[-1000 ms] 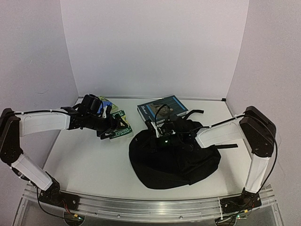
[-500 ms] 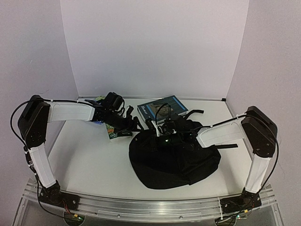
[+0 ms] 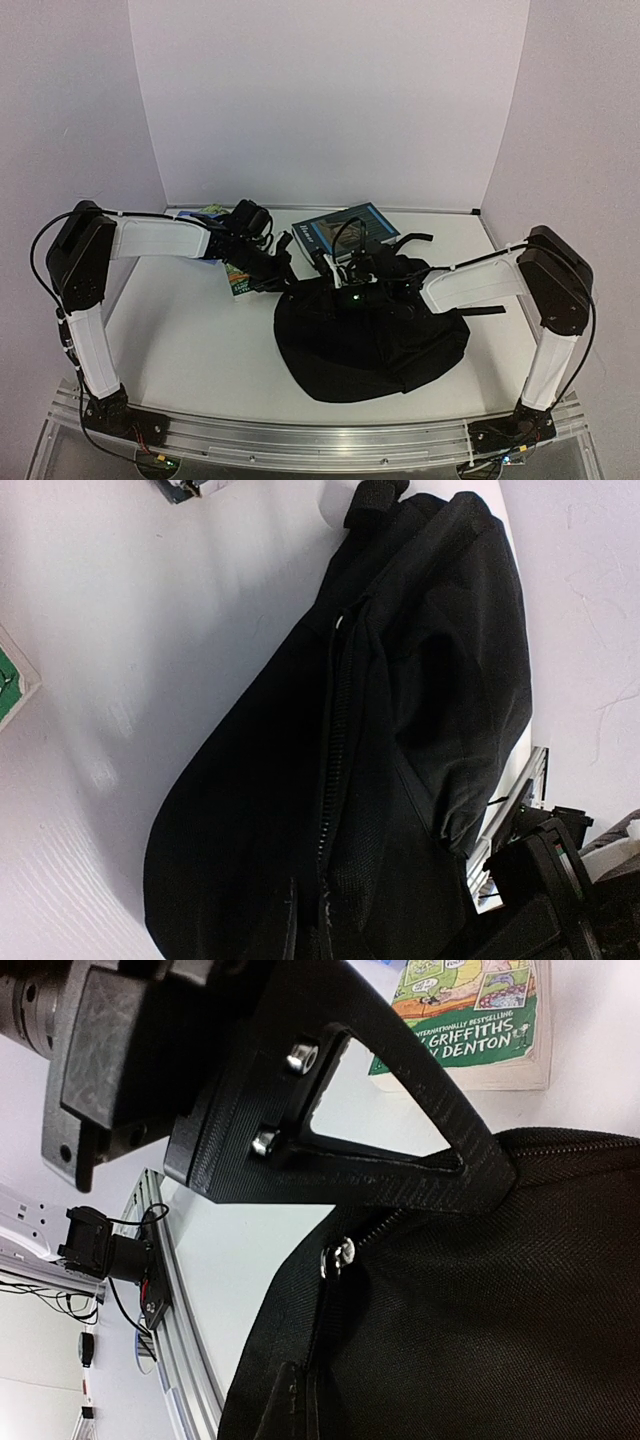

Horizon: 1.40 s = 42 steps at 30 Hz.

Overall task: Pack the student bag
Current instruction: Unzip the student bag at the center of the board.

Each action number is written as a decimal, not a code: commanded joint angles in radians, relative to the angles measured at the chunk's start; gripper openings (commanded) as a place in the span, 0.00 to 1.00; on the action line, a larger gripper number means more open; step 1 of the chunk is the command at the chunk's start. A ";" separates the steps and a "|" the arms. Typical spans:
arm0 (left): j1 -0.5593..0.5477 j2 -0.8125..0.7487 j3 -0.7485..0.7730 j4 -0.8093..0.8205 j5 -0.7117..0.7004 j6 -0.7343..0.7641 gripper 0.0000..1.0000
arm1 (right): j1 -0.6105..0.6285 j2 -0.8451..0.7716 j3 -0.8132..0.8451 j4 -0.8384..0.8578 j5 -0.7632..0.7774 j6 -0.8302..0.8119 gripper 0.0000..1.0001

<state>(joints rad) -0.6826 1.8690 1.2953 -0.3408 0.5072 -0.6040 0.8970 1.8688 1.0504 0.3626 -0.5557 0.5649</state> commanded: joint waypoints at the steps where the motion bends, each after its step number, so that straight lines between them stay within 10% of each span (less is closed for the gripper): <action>1: -0.001 -0.025 0.003 0.037 -0.013 -0.012 0.00 | 0.000 -0.059 -0.007 0.009 0.014 0.017 0.00; 33: 0.101 0.063 0.167 0.156 -0.049 0.061 0.01 | 0.222 -0.277 -0.191 -0.083 0.144 0.217 0.00; 42: 0.099 -0.146 0.032 0.102 -0.140 0.065 0.65 | 0.224 -0.256 -0.119 -0.084 0.221 0.185 0.00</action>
<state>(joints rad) -0.5900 1.8984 1.3838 -0.2501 0.4458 -0.5442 1.1118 1.6238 0.8730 0.2668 -0.3809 0.7666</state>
